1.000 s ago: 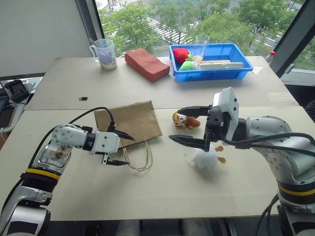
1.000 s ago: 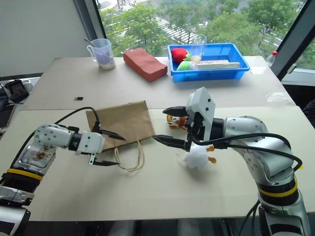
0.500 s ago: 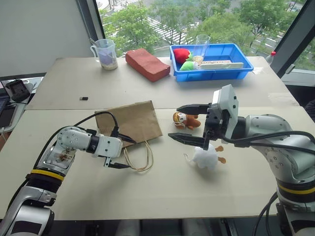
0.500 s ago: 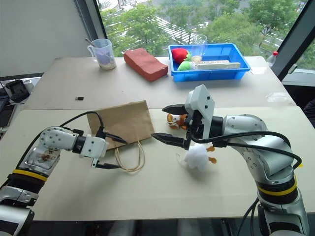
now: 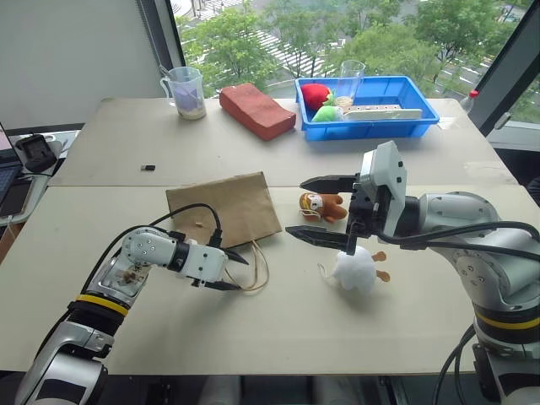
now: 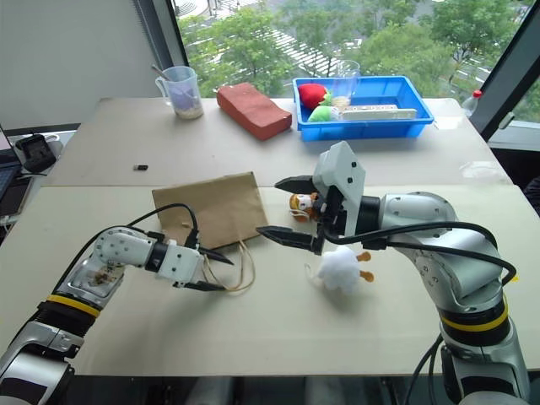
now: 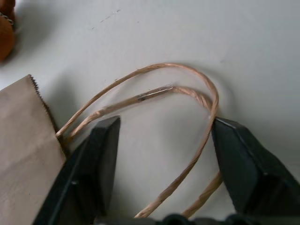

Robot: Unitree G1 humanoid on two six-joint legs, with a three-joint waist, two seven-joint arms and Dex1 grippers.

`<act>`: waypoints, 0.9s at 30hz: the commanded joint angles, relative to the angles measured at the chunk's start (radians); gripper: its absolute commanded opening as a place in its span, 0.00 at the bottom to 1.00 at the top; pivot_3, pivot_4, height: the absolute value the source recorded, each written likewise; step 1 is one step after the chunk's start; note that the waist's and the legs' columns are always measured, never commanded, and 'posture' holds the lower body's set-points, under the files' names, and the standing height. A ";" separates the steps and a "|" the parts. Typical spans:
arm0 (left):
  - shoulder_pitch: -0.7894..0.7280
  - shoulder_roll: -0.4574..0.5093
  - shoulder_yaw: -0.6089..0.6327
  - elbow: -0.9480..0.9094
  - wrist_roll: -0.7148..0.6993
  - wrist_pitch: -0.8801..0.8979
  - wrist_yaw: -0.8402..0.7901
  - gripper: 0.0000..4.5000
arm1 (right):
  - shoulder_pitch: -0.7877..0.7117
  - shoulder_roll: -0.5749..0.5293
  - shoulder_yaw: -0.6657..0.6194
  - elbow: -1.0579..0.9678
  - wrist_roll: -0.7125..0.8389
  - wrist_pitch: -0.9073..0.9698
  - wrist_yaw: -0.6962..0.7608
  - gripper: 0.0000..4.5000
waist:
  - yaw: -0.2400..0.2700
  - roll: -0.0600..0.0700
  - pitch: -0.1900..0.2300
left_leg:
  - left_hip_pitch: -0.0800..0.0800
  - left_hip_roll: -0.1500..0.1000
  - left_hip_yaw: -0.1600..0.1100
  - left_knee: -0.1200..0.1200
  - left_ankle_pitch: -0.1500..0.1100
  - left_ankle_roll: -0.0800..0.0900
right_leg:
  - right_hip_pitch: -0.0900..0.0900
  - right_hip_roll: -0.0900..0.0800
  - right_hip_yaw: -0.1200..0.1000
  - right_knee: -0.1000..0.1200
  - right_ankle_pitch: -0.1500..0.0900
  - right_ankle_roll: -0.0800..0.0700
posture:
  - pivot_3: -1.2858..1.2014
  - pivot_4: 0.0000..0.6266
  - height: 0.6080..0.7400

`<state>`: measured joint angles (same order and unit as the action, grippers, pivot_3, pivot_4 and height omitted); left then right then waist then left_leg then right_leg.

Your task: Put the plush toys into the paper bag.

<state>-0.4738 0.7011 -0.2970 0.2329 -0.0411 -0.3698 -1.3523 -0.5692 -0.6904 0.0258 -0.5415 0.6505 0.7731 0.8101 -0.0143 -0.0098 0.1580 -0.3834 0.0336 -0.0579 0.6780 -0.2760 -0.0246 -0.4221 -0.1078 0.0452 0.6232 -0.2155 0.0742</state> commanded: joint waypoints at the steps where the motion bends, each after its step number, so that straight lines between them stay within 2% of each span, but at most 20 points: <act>1: -0.010 0.001 0.006 -0.036 -0.049 0.034 -0.029 0.19 | -0.012 -0.009 -0.014 -0.019 0.005 0.000 -0.010 1.00 | -0.001 0.000 0.000 | 0.000 0.000 0.000 0.000 0.000 0.000 | 0.000 0.000 0.000 0.000 0.000 0.000 | 0.52 0.24 1.00; 2: -0.012 0.004 0.009 -0.048 -0.072 0.058 -0.051 0.07 | -0.010 -0.010 -0.016 -0.018 0.005 -0.001 -0.010 1.00 | -0.002 0.000 0.000 | 0.000 0.000 0.000 0.000 0.000 0.000 | 0.000 0.000 0.000 0.000 0.000 0.000 | 0.52 0.24 1.00; 3: -0.014 0.009 0.013 -0.059 -0.094 0.083 -0.070 0.02 | -0.008 -0.011 -0.016 -0.018 0.004 -0.003 -0.010 1.00 | -0.001 0.000 0.000 | 0.000 0.000 0.000 0.000 0.000 0.000 | 0.000 0.000 0.000 0.000 0.000 0.000 | 0.52 0.24 1.00; 7: -0.056 0.014 0.057 -0.111 -0.205 0.260 -0.106 0.02 | 0.003 -0.013 -0.019 -0.011 0.006 -0.001 -0.014 1.00 | 0.000 0.000 0.000 | 0.000 0.000 0.000 0.000 0.000 0.000 | 0.000 0.000 0.000 0.000 0.000 0.000 | 0.52 0.24 1.00; 12: -0.161 0.014 0.174 -0.166 -0.382 0.556 -0.058 0.02 | 0.082 -0.046 -0.004 0.015 -0.044 -0.041 0.011 1.00 | 0.000 -0.001 0.000 | -0.001 0.000 -0.001 0.001 0.000 0.000 | 0.001 0.000 -0.001 0.000 0.000 0.000 | 0.52 0.24 1.00; 15: -0.210 0.034 0.246 -0.177 -0.448 0.687 -0.027 0.02 | 0.125 -0.022 0.015 0.038 -0.068 -0.068 0.006 1.00 | -0.005 -0.001 0.000 | 0.000 0.000 -0.001 0.001 0.000 0.000 | 0.000 0.000 -0.001 0.000 0.000 0.000 | 0.52 0.24 1.00; 18: -0.211 0.038 0.261 -0.198 -0.456 0.728 -0.011 0.00 | 0.133 0.033 0.055 0.068 -0.094 -0.095 -0.008 0.85 | -0.022 -0.001 0.000 | 0.001 0.000 -0.001 0.000 0.000 0.001 | 0.000 0.000 -0.001 0.001 0.000 0.000 | 0.52 0.24 1.00; 19: -0.207 0.039 0.263 -0.206 -0.457 0.735 -0.011 0.00 | 0.131 0.054 0.076 0.080 -0.111 -0.107 -0.012 0.74 | -0.025 -0.001 0.000 | 0.001 0.000 -0.001 0.000 0.000 0.001 | 0.000 0.000 -0.001 0.001 0.000 0.000 | 0.52 0.24 1.00; 23: -0.210 0.025 0.279 -0.227 -0.462 0.757 0.018 0.00 | 0.092 0.175 0.172 0.172 -0.180 -0.161 -0.039 0.44 | -0.031 -0.001 0.000 | 0.001 0.000 -0.001 0.001 0.000 0.001 | 0.000 0.000 -0.001 0.001 0.000 0.000 | 0.52 0.24 1.00; 27: -0.212 0.012 0.292 -0.248 -0.461 0.761 0.050 0.00 | 0.044 0.336 0.251 0.349 -0.255 -0.227 -0.075 0.12 | -0.032 -0.001 0.000 | 0.001 0.000 -0.001 0.000 0.000 0.000 | 0.000 0.000 0.000 0.001 0.000 0.000 | 0.52 0.24 1.00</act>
<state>-0.6682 0.7107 -0.0401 0.0240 -0.4784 0.3925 -1.3169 -0.5045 -0.3828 0.2599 -0.2335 0.4217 0.5936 0.7526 -0.0460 -0.0105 0.1582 -0.3823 0.0335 -0.0591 0.6782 -0.2759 -0.0246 -0.4222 -0.1074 0.0447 0.6245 -0.2156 0.0743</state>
